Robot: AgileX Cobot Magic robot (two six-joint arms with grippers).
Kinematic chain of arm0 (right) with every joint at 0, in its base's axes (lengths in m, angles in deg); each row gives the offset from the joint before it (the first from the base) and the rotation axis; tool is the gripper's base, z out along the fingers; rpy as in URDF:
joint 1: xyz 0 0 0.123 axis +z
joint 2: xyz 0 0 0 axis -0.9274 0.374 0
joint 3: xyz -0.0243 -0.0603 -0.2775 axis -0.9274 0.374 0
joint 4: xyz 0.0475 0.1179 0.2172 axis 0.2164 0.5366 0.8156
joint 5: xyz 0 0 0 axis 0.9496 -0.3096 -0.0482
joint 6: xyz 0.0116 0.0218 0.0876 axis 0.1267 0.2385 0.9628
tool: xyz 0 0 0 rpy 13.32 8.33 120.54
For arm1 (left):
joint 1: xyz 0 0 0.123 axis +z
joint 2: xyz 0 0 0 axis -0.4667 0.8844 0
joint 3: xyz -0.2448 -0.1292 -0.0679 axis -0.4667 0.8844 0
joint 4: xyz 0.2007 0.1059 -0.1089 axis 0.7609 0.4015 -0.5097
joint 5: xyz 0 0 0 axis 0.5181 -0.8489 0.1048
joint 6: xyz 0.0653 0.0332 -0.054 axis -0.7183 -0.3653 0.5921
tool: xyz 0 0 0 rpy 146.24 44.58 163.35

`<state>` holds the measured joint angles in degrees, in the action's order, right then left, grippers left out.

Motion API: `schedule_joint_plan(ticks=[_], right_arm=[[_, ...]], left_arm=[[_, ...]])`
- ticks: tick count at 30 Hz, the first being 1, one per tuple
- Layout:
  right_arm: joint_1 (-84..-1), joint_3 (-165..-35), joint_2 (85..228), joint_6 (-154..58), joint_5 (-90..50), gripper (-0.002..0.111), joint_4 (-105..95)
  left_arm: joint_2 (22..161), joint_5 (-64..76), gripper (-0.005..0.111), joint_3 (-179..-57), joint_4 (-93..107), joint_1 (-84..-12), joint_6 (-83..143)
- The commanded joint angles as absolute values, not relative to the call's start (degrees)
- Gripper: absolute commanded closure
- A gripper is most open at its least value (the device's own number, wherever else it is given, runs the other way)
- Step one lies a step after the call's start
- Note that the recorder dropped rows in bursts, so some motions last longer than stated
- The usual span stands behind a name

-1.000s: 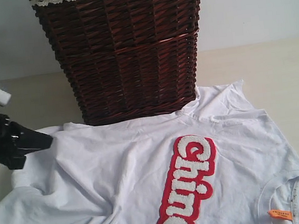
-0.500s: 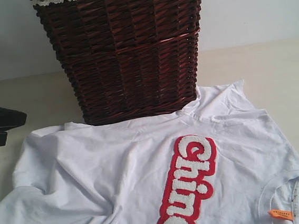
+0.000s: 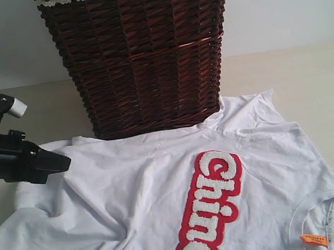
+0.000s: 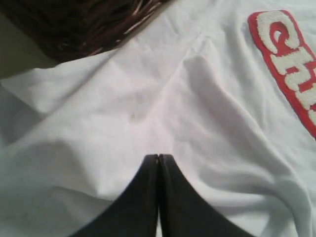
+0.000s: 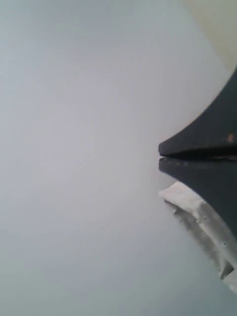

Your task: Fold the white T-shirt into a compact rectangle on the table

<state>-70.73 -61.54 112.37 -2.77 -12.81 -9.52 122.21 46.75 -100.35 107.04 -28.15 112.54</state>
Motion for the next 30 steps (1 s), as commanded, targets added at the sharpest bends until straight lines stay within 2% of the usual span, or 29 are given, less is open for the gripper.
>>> schedule_joint_plan(ticks=[1, 2, 5, 9, 12, 20, 26, 28, 30], right_arm=[[-70.7, -62.9, 123.0, 2.5, -3.8, 0.108, -10.3], [-70.7, -63.1, 125.6, 3.5, -4.2, 0.108, -13.7], [-67.9, -64.3, 132.6, 13.4, -5.9, 0.108, -41.4], [-62.0, -69.0, 141.4, 40.1, 4.0, 0.108, -86.6], [-59.6, -73.1, 147.3, 58.6, 7.0, 0.108, -104.7], [-59.3, -73.5, 156.4, 60.7, 6.3, 0.108, -104.7], [-59.3, -73.6, 163.0, 43.9, 15.6, 0.097, -104.7], [-59.3, -73.6, 166.5, 42.8, 18.1, 0.099, -104.7], [-59.3, -73.6, 169.6, 42.5, 18.2, 0.107, -104.7]], left_arm=[[122.2, 46.1, 0.107, -100.5, 106.9, -28.5, 112.1], [122.2, 45.5, 0.107, -100.5, 106.9, -28.5, 112.1], [122.3, 44.6, 0.107, -100.5, 106.9, -28.5, 112.1], [122.3, 45.0, 0.107, -100.5, 106.9, -28.5, 112.1], [122.3, 45.0, 0.107, -100.5, 106.9, -28.5, 112.1], [122.3, 45.0, 0.107, -100.5, 106.9, -28.5, 112.2], [123.0, 42.3, 0.107, -100.5, 106.9, -31.9, 105.7], [124.1, 41.5, 0.107, -100.5, 106.9, -34.4, 104.0], [125.0, 41.5, 0.107, -100.5, 106.9, -36.2, 104.3]])
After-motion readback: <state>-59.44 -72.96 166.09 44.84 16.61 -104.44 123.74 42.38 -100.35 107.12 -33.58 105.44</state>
